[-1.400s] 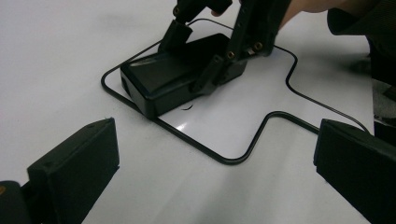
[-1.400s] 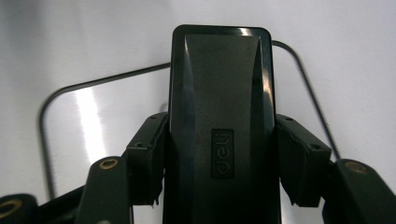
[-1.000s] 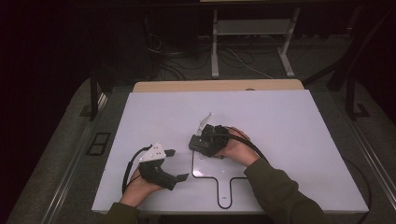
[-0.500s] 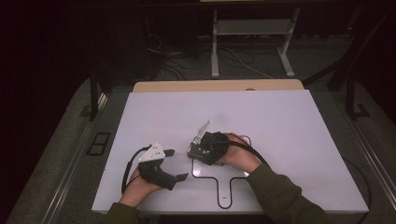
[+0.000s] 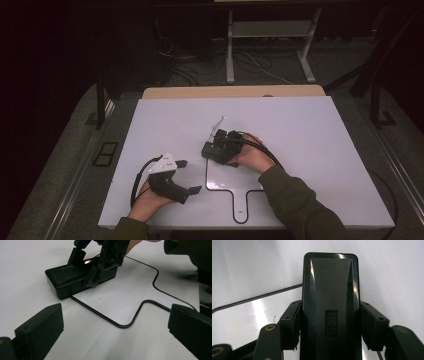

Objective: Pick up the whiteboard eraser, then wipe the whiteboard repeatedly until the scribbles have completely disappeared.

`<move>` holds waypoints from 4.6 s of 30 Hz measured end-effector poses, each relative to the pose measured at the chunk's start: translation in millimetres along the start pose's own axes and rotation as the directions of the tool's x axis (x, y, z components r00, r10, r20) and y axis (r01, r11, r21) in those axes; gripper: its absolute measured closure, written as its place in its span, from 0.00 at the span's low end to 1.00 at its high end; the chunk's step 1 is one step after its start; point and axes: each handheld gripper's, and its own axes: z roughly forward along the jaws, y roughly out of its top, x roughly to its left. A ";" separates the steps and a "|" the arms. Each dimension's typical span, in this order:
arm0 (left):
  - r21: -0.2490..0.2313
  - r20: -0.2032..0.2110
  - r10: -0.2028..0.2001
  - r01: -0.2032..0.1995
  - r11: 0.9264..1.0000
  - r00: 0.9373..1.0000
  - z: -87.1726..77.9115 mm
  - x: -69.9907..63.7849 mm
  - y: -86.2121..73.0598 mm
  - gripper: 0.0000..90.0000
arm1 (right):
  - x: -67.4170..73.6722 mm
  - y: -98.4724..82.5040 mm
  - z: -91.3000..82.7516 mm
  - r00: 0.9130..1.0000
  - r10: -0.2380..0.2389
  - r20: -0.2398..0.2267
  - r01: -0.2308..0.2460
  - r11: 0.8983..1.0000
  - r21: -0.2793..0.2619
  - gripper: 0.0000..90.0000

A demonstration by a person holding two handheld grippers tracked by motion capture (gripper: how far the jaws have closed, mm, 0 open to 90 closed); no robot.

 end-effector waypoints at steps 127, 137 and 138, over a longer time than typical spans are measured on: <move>-0.004 -0.007 0.001 -0.001 1.000 1.000 -0.3 3.2 -2.0 0.00 | -141.7 -31.1 -12.4 0.925 0.375 0.052 -0.367 0.922 -0.120 0.43; -0.003 -0.008 0.001 -0.001 1.000 1.000 -0.6 3.1 -2.1 0.00 | -141.0 -31.0 1.6 0.931 0.363 0.036 -0.358 0.929 -0.093 0.43; -0.004 -0.007 0.001 -0.002 1.000 1.000 -0.6 3.1 -2.1 0.00 | -141.2 -31.1 2.7 0.936 0.350 0.033 -0.346 0.934 -0.086 0.43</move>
